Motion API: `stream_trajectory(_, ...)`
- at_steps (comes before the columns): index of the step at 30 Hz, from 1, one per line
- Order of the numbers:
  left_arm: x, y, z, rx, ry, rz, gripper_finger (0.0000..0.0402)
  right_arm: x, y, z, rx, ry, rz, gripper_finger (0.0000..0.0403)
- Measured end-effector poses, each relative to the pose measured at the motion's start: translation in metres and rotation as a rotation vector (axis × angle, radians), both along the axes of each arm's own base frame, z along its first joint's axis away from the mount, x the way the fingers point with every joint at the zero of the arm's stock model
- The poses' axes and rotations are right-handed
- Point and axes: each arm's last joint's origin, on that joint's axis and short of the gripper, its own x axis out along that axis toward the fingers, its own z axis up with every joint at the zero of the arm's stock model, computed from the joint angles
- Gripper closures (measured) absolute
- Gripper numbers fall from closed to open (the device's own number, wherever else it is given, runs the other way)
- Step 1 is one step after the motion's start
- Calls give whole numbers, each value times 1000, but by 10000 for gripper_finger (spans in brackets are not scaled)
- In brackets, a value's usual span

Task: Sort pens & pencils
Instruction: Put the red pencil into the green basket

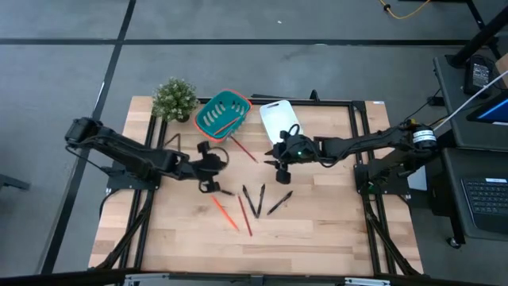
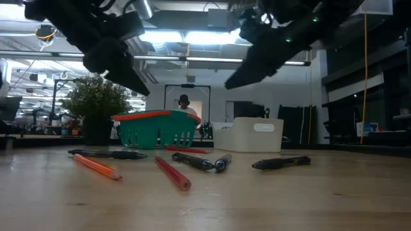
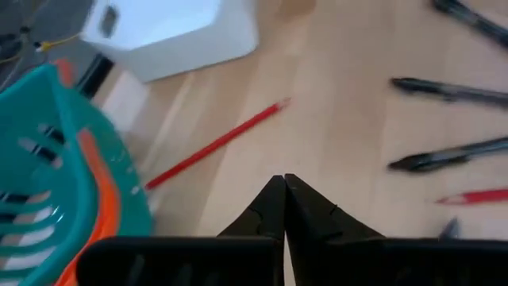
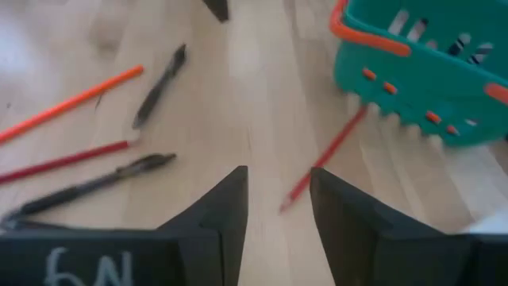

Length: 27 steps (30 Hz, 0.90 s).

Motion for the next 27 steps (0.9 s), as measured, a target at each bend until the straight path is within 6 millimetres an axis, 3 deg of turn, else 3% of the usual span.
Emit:
stream_trajectory(6,-12,9,-9,-14,5,27,380,37,-2,1,-21,59,45,264)
stream_trajectory(16,-13,26,-12,27,51,67,309,91,-28,-10,-22,249,9,264)
stream_trajectory(21,-17,29,-15,49,124,65,305,101,-42,-14,43,265,-2,264)
stream_trajectory(27,-21,31,-18,66,181,56,305,99,-56,-18,132,276,-75,264)
